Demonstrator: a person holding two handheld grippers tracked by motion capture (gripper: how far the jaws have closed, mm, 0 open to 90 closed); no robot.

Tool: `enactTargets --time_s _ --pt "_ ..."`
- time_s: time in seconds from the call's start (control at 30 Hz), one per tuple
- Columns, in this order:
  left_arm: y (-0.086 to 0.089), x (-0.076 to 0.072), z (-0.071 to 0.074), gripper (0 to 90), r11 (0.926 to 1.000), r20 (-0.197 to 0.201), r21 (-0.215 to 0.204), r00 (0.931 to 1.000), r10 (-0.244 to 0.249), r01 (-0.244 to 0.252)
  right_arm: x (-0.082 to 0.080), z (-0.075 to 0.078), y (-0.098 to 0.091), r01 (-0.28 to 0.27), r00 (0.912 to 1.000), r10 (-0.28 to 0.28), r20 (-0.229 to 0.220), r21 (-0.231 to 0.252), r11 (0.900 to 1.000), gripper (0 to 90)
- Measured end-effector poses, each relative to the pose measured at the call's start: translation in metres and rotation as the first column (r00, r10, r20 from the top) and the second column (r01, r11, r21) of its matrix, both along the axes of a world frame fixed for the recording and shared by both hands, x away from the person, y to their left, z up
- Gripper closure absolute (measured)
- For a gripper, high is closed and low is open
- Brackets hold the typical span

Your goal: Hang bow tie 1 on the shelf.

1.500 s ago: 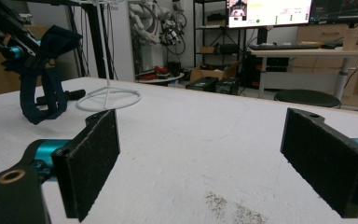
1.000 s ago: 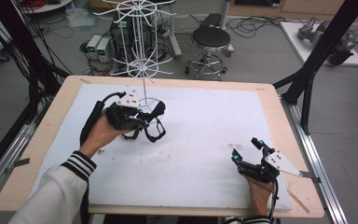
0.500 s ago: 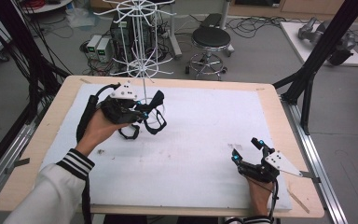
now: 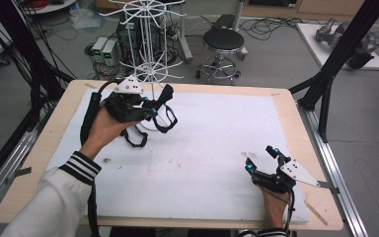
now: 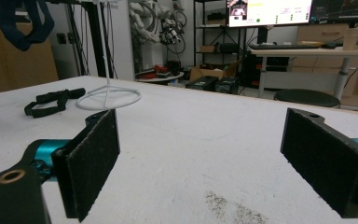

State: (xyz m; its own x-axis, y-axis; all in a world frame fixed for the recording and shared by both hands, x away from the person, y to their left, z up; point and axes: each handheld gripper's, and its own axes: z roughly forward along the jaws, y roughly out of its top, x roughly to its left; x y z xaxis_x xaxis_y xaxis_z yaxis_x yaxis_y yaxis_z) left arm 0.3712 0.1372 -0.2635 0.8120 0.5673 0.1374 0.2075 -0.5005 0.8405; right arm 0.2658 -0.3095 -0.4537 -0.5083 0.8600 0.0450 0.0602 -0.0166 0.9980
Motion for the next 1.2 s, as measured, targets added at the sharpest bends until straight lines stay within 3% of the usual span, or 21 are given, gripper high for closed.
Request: enactTargets --time_s 0.67,1.2 --pt "-0.010 0.019 0.018 74.9 0.9964 0.008 -0.029 0.9968 0.080 -0.080 0.000 0.000 0.000 0.001 1.0000 -0.001 -0.004 0.007 1.0000 11.1" --pt "-0.007 0.039 0.025 74.9 0.9881 0.003 -0.030 0.9886 0.151 -0.151 0.000 0.000 0.000 0.001 1.0000 -0.001 -0.005 0.006 1.0000 11.1"
